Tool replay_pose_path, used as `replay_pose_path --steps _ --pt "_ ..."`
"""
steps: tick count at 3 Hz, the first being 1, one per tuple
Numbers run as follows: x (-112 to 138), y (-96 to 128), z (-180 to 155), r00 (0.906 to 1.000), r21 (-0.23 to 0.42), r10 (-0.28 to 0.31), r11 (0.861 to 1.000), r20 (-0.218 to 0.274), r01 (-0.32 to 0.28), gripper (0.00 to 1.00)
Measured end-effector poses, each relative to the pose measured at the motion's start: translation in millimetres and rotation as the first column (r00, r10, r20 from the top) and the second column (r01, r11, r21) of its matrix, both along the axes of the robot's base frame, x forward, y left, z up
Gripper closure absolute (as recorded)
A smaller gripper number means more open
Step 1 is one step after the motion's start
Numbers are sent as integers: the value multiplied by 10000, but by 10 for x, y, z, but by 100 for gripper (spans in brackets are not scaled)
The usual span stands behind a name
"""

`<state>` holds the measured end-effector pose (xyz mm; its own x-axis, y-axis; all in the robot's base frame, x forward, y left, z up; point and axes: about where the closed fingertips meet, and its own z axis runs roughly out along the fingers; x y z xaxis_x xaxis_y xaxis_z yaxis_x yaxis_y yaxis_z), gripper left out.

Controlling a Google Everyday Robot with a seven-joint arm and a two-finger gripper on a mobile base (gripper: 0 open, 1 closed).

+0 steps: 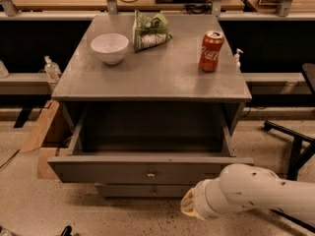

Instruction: Close top drawer

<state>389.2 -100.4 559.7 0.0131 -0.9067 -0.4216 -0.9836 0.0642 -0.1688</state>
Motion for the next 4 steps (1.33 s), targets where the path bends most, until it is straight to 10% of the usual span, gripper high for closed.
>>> replay_pose_path --steps 4 --pt "965 -192 237 9945 -402 -926 9947 495 946 100"
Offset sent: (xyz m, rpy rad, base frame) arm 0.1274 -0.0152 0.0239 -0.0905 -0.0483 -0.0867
